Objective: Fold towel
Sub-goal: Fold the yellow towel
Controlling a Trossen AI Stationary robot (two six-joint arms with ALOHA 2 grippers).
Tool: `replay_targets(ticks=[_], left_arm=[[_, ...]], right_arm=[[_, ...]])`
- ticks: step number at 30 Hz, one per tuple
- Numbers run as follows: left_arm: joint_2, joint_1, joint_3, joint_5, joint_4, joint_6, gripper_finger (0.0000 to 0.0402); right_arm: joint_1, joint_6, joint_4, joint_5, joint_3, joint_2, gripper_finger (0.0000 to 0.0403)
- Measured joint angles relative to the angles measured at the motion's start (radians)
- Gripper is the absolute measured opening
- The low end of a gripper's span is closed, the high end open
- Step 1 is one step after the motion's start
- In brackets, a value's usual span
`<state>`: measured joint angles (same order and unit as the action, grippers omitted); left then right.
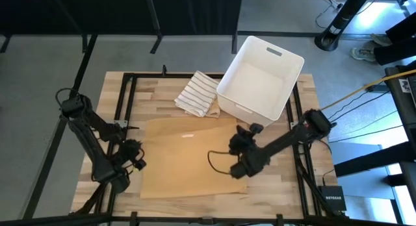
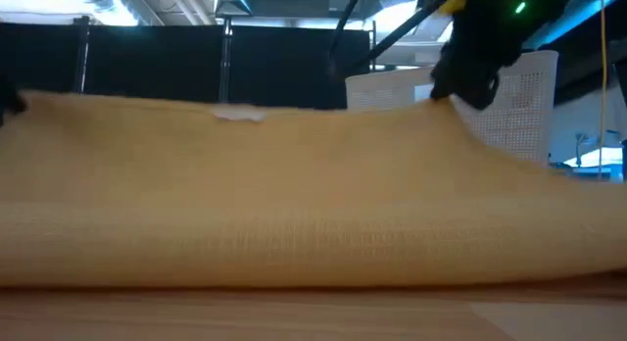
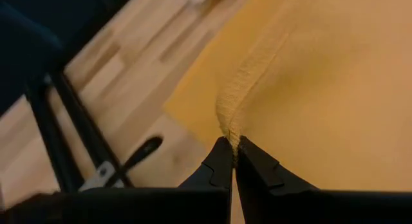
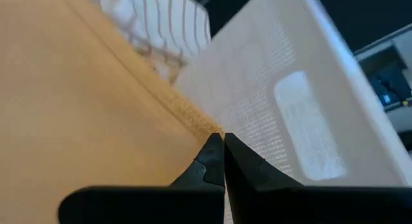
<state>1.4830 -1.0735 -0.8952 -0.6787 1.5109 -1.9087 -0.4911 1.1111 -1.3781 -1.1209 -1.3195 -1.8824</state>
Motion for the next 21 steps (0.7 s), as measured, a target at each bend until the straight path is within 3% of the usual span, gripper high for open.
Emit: replay_targets(ticks=[7, 10, 17, 21], left_arm=[[0.0, 0.005, 0.167, 0.016, -0.183, -0.022, 0.0], [0.015, 0.021, 0.177, 0.007, -0.201, -0.006, 0.0], [0.007, 0.075, 0.181, -0.035, -0.196, 0.07, 0.0], [-0.01, 0.129, 0.174, -0.074, -0.134, 0.059, 0.0]], right_arm=[[0.121, -0.229, 0.264, 0.127, 0.107, 0.0, 0.0001], [0.162, -0.276, 0.33, 0.149, 0.156, 0.0, 0.0001], [0.212, -0.322, 0.312, 0.211, 0.172, 0.001, 0.0001], [0.214, -0.33, 0.238, 0.165, 0.111, 0.034, 0.0001]])
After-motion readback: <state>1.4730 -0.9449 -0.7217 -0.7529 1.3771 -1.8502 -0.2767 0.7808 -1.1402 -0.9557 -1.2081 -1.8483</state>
